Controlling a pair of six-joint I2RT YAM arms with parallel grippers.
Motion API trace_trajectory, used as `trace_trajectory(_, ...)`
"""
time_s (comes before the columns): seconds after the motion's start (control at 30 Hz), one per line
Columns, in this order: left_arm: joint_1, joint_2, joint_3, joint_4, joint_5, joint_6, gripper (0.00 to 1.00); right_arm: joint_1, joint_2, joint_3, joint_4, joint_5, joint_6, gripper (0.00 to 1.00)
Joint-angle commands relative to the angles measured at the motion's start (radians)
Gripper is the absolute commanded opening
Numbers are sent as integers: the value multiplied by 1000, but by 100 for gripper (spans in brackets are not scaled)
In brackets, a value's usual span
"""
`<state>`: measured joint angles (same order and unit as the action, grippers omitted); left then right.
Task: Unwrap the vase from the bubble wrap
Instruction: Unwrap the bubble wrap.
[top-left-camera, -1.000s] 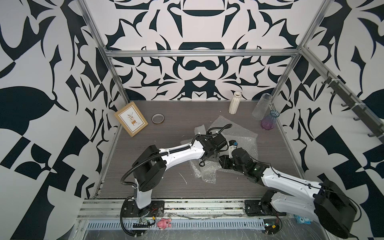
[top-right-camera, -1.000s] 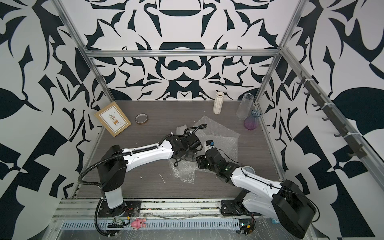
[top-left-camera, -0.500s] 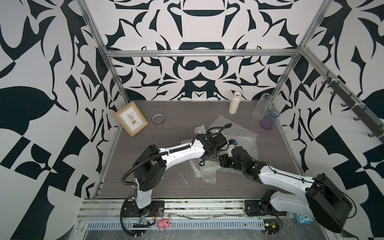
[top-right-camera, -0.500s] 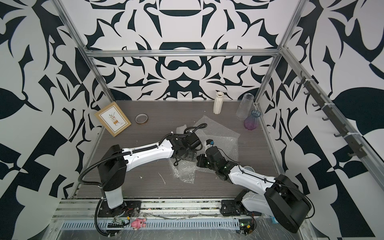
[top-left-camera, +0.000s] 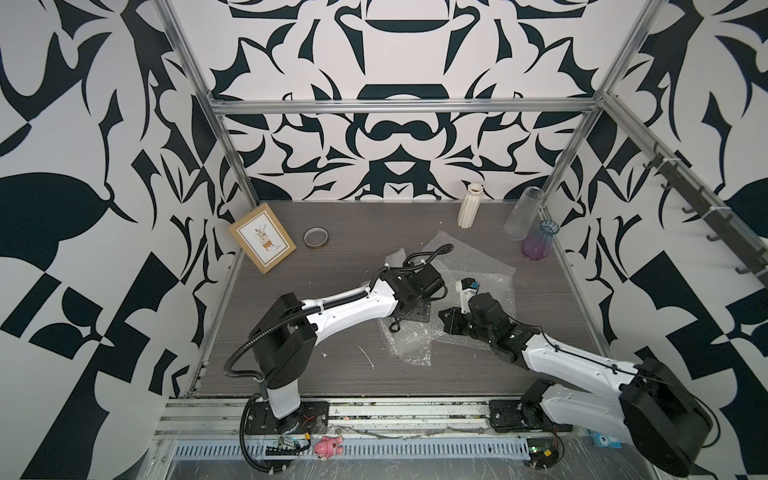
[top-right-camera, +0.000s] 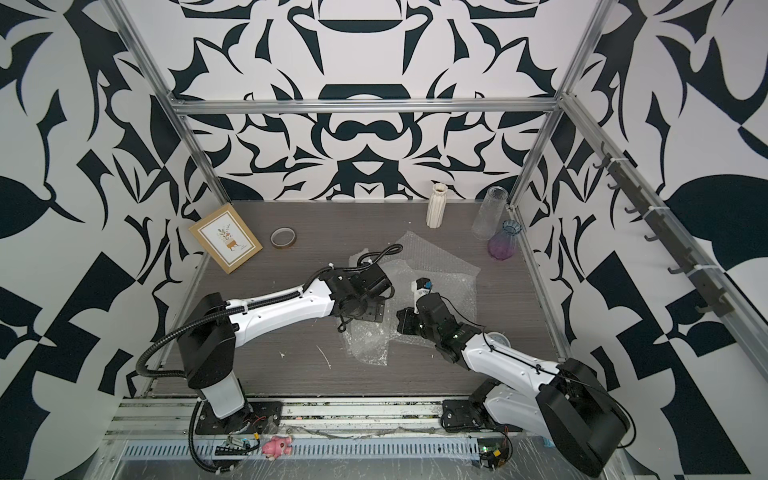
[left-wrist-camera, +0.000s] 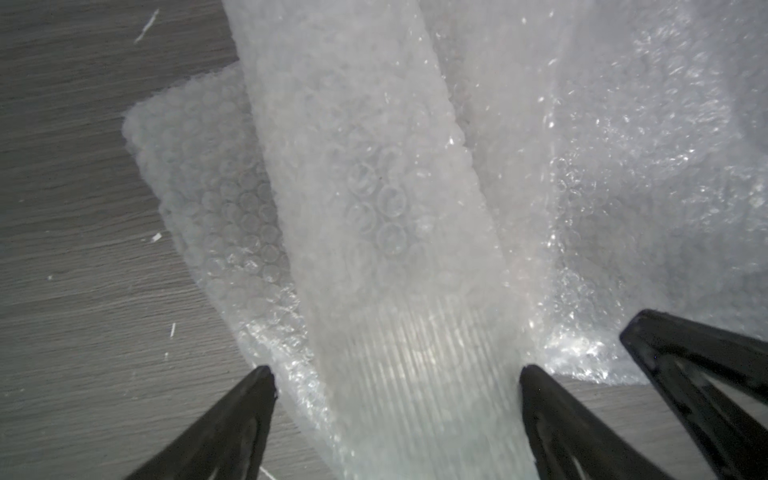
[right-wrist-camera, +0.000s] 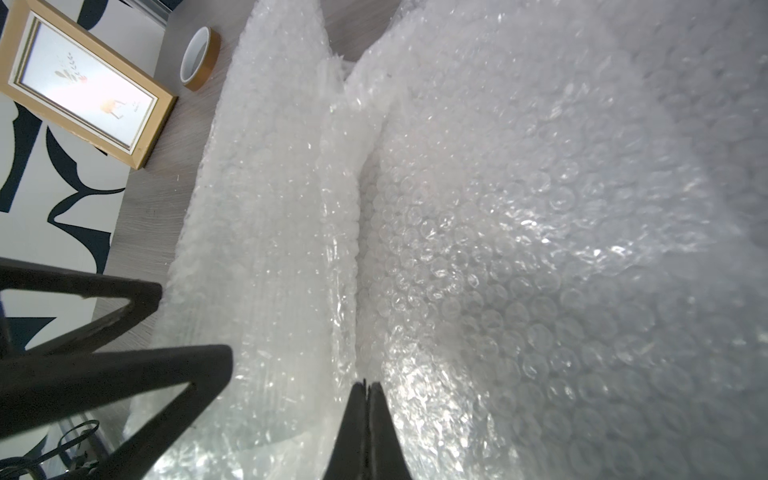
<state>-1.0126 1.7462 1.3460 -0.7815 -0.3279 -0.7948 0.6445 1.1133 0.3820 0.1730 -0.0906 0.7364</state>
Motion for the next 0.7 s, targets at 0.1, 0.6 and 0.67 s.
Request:
trace_trajectory(0.1,27,-62,-78,-53,-40,-12,95,-6,-2,10,-19,30,-49,0)
trace_trajectory(0.6,108,-214,-256,-75,-46,-47,96,-6,38,48,-63,45,-91,0)
trace_trajectory(0.67,127,-250,-287,-72,-37,-51,96,-5,43,53,-68,46,-94,0)
